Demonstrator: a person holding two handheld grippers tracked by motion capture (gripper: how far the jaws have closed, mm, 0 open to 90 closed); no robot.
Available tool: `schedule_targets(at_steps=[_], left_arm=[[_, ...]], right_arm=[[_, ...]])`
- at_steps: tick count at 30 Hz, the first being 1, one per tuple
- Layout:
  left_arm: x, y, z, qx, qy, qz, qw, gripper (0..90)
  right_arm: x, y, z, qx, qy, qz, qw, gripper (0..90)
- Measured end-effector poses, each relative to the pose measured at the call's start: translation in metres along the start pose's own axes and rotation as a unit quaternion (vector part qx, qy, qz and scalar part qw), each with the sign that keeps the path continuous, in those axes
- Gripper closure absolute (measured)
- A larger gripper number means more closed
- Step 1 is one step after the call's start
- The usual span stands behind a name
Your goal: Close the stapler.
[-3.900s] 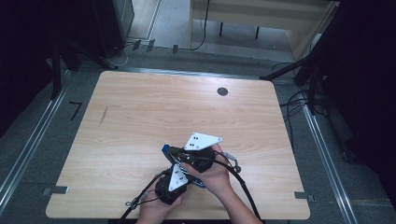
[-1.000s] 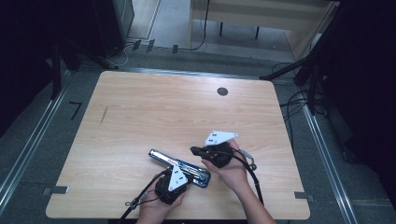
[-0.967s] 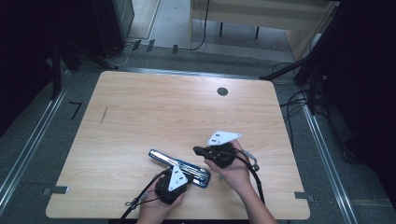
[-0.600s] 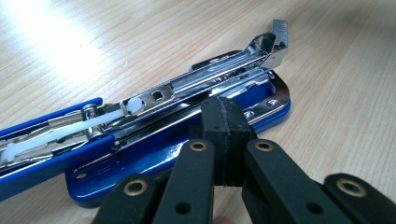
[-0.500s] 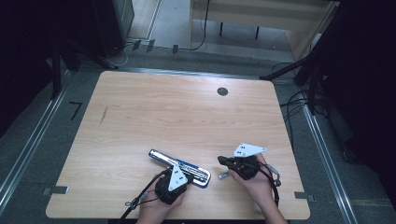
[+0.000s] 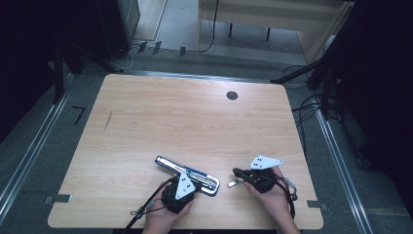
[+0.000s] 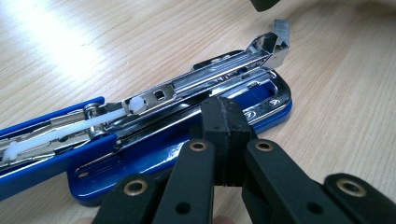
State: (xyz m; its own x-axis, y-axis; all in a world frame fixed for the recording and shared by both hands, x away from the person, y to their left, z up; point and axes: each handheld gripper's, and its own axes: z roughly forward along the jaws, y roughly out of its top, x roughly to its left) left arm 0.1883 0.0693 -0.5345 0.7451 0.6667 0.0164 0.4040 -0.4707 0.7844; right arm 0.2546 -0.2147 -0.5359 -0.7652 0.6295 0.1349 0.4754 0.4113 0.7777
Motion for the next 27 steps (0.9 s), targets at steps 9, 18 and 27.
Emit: schedule_targets(at_steps=[9, 18, 27], left_arm=[[0.001, 0.0, 0.0, 0.001, -0.002, -0.001, 1.0, 90.0], [0.001, 0.0, 0.0, 0.001, -0.003, -0.002, 1.0, 90.0], [0.001, 0.0, 0.0, 0.001, -0.004, -0.003, 1.0, 90.0]], right_arm=[[0.001, -0.005, 0.002, 0.009, 0.004, -0.001, 1.0, 90.0], [0.006, -0.012, -0.002, 0.019, 0.01, -0.004, 0.9998, 90.0], [0.013, -0.019, -0.009, 0.021, 0.013, -0.001, 0.9997, 90.0]])
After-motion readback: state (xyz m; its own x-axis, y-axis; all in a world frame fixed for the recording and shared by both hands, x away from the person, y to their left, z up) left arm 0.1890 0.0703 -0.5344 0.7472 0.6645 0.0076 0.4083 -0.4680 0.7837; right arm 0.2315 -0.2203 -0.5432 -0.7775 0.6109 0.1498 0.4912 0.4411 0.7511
